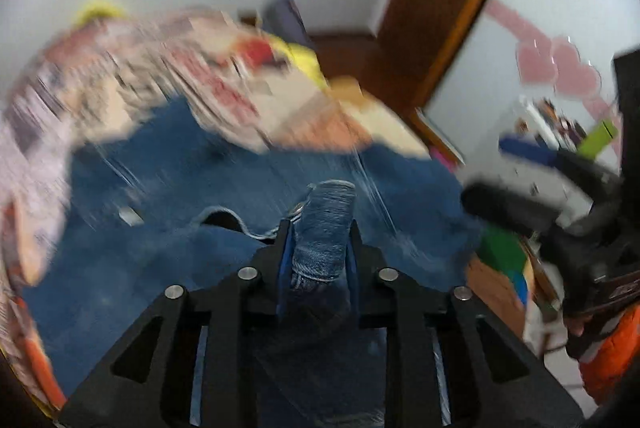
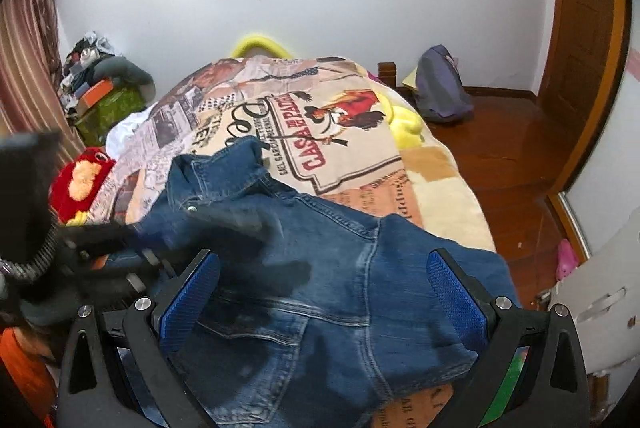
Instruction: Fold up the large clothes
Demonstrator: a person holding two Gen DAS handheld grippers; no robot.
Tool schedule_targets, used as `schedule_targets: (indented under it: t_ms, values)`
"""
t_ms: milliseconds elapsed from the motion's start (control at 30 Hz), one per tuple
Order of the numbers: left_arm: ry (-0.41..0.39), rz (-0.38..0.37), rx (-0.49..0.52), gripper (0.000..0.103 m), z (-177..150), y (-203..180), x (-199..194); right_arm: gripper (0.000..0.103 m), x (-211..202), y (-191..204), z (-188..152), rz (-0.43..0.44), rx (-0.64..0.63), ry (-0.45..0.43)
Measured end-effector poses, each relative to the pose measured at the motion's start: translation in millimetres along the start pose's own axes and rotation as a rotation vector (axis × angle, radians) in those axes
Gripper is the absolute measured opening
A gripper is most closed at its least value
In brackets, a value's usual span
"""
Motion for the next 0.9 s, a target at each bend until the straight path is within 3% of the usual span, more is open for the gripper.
schedule_targets:
  t_ms: [67, 133, 200, 333, 400, 500, 600, 767, 900]
  values:
    - [0.064, -0.003, 0.010, 0.036, -8, -7, 13, 0.103, 3, 0, -3, -0.009, -0.016, 0.006]
    - [0.054, -0.006, 0.020, 0.040, -15, -11, 7, 0.103, 10, 2, -6, -0.001, -0.023, 0.025]
    - [0.021, 0.015, 0.013, 0.060, -15, -7, -8, 0.103, 18, 3, -8, 0.018, -0.016, 0.052]
    - [-0.092, 0.045, -0.016, 0.074, -10, 17, -56, 0.103, 37, 8, -7, 0.087, 0.028, 0.121]
    - [-0.140, 0.095, -0.026, 0.087, -11, 33, -80, 0.103, 49, 12, -6, 0.125, 0.053, 0.166]
    - [-0.193, 0.229, -0.026, 0.093, -24, 65, -107, 0.103, 72, 19, -6, 0.164, 0.076, 0.243]
    - [-0.156, 0.353, -0.065, 0.093, -47, 105, -115, 0.103, 95, 25, -9, 0.199, 0.098, 0.319]
    - [-0.040, 0.451, -0.181, 0.093, -98, 169, -104, 0.100, 143, 36, -22, 0.212, 0.145, 0.474]
    - [0.037, 0.484, -0.256, 0.093, -141, 204, -89, 0.084, 170, 46, -42, 0.238, 0.178, 0.584]
Point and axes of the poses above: each gripper's, at about its wrist camera, not at the fingertips, and x roughly the way its jaws point, y to its left, z to its top, the point moved 2 cm from there along x, roughly the way its jaws point, and after that the axes turned 6 degrees about -z, right-handed, at the moved point
